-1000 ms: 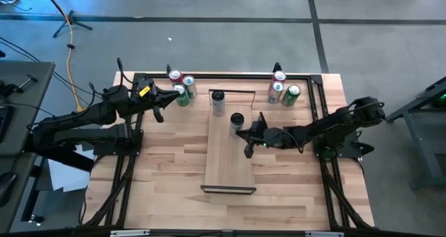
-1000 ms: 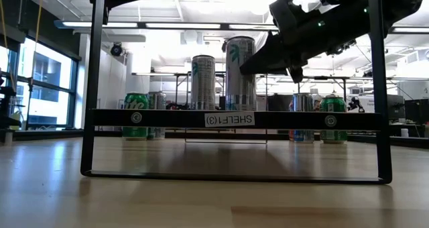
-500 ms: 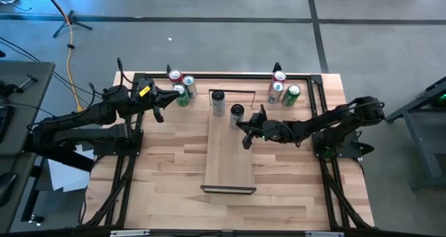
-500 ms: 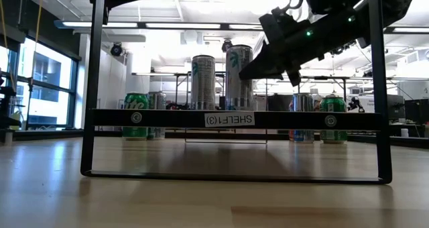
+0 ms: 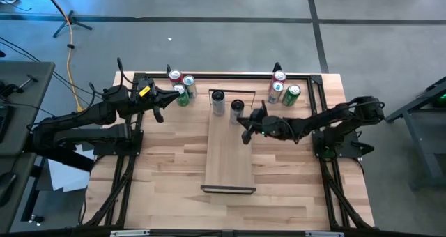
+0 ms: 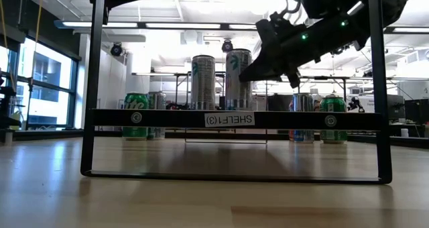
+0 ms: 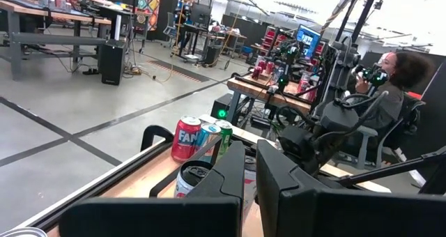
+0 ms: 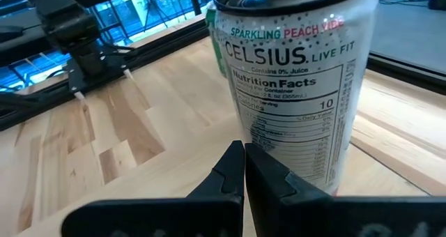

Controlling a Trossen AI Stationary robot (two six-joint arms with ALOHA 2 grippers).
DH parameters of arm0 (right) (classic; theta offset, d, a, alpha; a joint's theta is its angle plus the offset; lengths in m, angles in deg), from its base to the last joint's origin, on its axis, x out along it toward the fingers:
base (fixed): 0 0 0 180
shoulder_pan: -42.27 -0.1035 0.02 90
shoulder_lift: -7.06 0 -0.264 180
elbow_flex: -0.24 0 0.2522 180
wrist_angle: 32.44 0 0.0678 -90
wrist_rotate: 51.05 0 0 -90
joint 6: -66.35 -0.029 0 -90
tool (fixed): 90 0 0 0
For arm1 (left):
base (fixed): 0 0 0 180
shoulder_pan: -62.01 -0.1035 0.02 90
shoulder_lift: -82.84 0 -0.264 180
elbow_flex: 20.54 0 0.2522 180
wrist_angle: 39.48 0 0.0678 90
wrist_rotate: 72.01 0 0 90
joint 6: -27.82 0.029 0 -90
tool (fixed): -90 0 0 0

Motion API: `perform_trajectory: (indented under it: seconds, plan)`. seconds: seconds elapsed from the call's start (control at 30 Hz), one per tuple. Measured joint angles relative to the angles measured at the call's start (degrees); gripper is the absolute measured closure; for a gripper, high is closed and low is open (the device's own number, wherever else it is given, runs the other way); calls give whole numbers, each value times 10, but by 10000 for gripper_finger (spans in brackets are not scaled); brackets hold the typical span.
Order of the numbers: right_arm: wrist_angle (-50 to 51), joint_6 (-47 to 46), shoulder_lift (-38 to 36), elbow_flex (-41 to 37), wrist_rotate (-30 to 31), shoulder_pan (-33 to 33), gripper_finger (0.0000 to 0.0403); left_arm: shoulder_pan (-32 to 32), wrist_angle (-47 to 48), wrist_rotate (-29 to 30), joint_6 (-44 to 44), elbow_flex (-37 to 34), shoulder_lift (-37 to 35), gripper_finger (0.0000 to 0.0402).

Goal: Place canned beverage on shelf
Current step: Put the left white-pink soda can, aligned with the other white-pink soda can on the shelf

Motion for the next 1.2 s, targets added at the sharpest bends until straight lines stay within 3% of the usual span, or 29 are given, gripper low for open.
perform_trajectory:
  seconds: [0.27,0.43,0.63,0.87,1.2]
  plan:
    - [-1,6,0,0,-15,9,403,0,0,0,0,0,0,401]
    - [37,60,-9,0,-73,-5,403,0,0,0,0,0,0,402]
    - [132,54,-27,0,-15,-1,403,0,0,1,5,0,0,402]
    - [137,54,-27,0,25,29,403,0,0,4,5,0,0,402]
    - [128,54,-27,0,4,55,403,0,0,4,5,0,0,401]
